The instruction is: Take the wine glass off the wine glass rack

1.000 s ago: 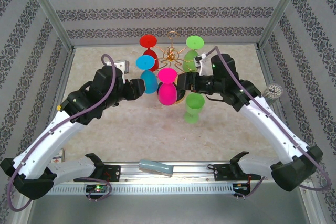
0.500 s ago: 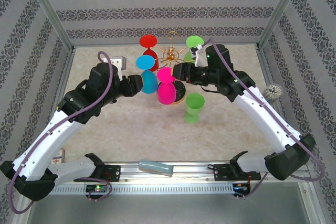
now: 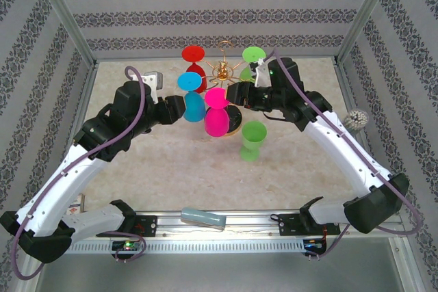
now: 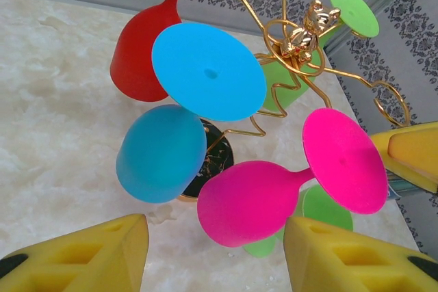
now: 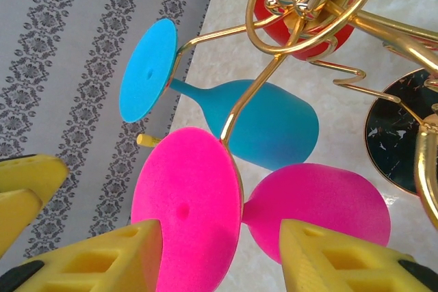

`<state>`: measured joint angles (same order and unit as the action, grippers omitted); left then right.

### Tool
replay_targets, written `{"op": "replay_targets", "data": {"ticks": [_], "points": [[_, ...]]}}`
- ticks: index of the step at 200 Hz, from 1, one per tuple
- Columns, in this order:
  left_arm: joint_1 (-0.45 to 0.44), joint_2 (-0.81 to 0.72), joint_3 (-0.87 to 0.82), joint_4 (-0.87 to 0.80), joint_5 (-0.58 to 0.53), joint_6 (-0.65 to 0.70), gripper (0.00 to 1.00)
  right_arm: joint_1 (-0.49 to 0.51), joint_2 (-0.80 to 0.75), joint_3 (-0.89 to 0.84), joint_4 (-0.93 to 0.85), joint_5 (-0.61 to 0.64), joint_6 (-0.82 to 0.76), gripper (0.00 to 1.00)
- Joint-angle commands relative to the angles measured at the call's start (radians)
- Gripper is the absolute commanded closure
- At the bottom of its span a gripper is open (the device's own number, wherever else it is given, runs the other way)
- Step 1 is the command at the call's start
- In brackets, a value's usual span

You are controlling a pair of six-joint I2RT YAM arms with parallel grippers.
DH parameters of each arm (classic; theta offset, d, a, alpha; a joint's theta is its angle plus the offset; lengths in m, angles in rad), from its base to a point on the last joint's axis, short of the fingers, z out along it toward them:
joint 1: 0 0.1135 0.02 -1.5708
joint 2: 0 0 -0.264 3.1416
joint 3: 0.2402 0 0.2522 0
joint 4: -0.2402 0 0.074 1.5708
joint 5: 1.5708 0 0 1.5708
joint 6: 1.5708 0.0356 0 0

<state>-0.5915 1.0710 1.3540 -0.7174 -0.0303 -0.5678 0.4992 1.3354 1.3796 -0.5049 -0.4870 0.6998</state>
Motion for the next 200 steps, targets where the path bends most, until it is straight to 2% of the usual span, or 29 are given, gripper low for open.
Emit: {"op": "replay_targets", "data": {"ticks": [1, 32, 94, 152, 200], "points": [[0.018, -0.015, -0.005, 0.031, 0.0, 0.006, 0.45, -0.01, 0.016, 0.035, -0.002, -0.005, -0.024, 0.52], [0.021, -0.018, -0.007, 0.029, 0.0, 0.006, 0.45, -0.01, 0.025, 0.039, -0.001, -0.011, -0.025, 0.54], [0.026, -0.033, -0.018, 0.03, -0.005, 0.005, 0.45, -0.009, 0.03, 0.039, 0.0, -0.021, -0.017, 0.65], [0.032, -0.037, -0.02, 0.028, -0.003, 0.007, 0.45, -0.002, 0.02, 0.011, 0.008, -0.019, -0.004, 0.6], [0.038, -0.04, -0.029, 0.028, -0.002, 0.005, 0.45, 0.007, 0.016, 0.006, 0.006, -0.028, -0.002, 0.61]]}}
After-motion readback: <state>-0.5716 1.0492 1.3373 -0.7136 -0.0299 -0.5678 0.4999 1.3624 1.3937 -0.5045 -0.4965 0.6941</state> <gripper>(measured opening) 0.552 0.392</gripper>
